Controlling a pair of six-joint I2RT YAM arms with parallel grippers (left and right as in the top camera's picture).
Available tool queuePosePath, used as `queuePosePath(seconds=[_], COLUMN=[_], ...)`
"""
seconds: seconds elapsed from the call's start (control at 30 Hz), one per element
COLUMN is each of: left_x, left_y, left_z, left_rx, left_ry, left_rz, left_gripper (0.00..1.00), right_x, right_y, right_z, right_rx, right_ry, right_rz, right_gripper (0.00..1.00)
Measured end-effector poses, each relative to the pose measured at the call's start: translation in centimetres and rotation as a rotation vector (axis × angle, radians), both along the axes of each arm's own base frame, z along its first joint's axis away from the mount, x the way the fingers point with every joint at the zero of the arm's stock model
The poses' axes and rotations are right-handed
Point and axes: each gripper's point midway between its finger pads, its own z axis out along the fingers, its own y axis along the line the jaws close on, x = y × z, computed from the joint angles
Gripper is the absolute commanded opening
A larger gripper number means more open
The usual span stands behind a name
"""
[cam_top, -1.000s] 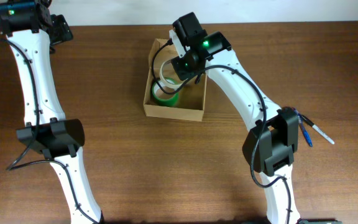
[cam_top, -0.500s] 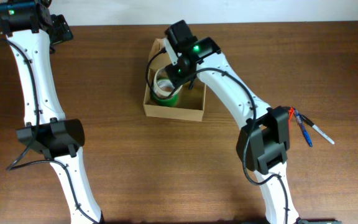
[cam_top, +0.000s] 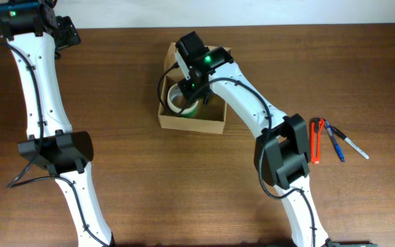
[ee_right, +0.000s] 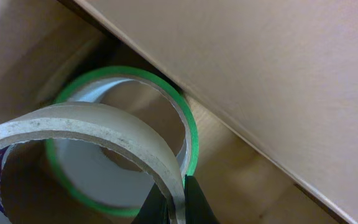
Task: Pack container
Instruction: 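Lower the white tape into the box beside the green tape, release, then move the right gripper to the red box cutter and grasp it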
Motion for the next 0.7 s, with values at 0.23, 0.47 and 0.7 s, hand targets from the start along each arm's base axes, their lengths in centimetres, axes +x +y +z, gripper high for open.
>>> queuePosePath(seconds=[0.23, 0.47, 0.7], left_x=[0.0, 0.0, 0.0], left_y=[0.0, 0.0, 0.0], left_z=[0.0, 0.0, 0.0], left_rx=[0.000, 0.000, 0.000], left_ry=[0.000, 0.000, 0.000], left_rz=[0.000, 0.000, 0.000], left_gripper=[1.00, 1.00, 1.00], right_x=[-0.1, -1.4, -0.3], right_y=[-0.1, -0.9, -1.7], right_z=[-1.5, -1.4, 6.2], right_rx=[-0.014, -0.054, -0.064], right_ry=[0.023, 0.073, -0.061], right_rz=[0.004, 0.024, 0.018], right_gripper=[0.29, 0.34, 0.46])
